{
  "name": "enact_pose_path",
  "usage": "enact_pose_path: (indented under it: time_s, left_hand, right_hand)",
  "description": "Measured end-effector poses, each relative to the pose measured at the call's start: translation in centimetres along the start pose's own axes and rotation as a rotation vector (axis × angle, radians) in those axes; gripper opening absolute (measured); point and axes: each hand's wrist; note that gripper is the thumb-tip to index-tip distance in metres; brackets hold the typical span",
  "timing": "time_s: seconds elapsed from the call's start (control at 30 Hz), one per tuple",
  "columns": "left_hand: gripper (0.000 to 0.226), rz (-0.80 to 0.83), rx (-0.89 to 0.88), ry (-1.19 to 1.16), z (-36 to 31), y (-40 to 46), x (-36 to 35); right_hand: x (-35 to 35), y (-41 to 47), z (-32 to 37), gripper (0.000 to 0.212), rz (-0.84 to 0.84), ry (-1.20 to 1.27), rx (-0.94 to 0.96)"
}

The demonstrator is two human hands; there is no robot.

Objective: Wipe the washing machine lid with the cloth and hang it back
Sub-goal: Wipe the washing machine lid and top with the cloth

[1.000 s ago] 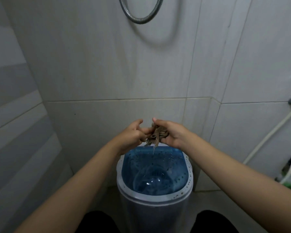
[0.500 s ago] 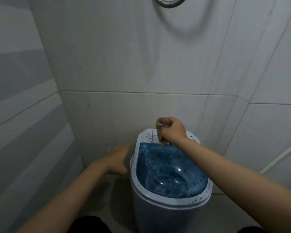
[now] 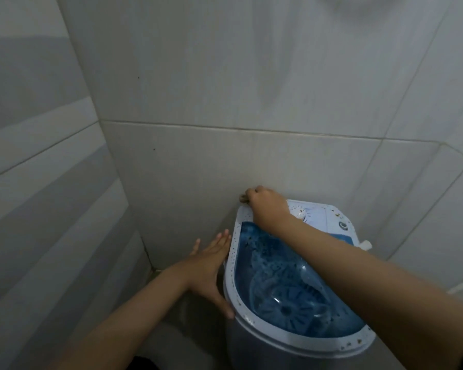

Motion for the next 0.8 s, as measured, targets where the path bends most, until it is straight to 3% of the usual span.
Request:
enact_pose_path:
  time_s: [0.47,0.8]
  left_hand:
    - [0.145,-0.102,-0.075,-0.042,-0.1,0.0,-0.8]
    - [0.155,-0.111,-0.043,-0.05,0.5,0.2,-1.5]
  right_hand:
    - [-0.6,-5.5,2.1,0.039,0.121,0.019,0.218]
    - [0.3,-10.7,3.4,0.042,0.162,0.102,0.382]
Point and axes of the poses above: each hand's wrist, its own y-axis towards the middle knuckle, its own x-axis out of the back of the hand, z = x × y, and after that the axes turned 4 degrees about -x, right-handed
